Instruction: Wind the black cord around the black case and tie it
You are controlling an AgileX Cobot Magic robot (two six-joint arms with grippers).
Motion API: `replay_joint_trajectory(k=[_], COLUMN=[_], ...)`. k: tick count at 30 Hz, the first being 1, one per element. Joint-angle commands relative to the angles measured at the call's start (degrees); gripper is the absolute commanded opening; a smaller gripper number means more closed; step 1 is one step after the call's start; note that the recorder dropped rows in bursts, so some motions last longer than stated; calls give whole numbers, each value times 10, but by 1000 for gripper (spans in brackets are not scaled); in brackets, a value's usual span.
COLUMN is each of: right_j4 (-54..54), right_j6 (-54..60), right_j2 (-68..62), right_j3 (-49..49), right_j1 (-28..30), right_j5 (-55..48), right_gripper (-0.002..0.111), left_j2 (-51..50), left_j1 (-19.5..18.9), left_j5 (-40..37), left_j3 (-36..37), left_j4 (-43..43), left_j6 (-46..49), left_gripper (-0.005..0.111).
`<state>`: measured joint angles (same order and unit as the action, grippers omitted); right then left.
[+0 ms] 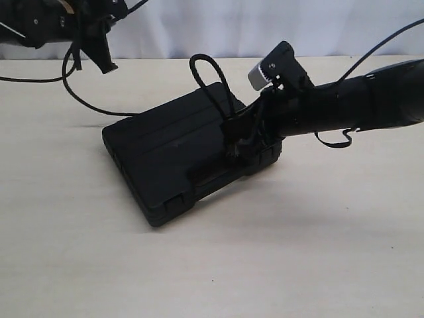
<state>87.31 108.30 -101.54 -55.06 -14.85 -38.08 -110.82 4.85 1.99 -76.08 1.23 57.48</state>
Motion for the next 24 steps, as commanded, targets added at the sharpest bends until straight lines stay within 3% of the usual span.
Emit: replay_joint_trajectory(k=[1, 8, 12, 16, 20, 24], right_j4=[20, 126, 126, 126, 126, 126], right_j6=[20, 71, 73, 48, 36, 38], right_j2=[3, 3, 3, -10, -32, -57], right_j3=[-2, -2, -7, -7, -7, -7], right_j1=[2, 3, 3, 19, 86, 132], right_j5=[-23, -21, 11, 11, -110, -122], right_gripper=[4, 4, 4, 4, 4, 4], left_j2=[-6, -6, -6, -6, -6, -6], left_j1=[11, 12, 38, 68, 77, 75], left_j5=[28, -2, -34, 38, 113, 223], left_j3=[-1, -1, 5, 29, 63, 107], left_j4=[-56, -101, -177, -227, -265, -396], left_j6=[10, 10, 13, 12, 6, -123], left_gripper=[0, 0, 0, 0, 0, 0])
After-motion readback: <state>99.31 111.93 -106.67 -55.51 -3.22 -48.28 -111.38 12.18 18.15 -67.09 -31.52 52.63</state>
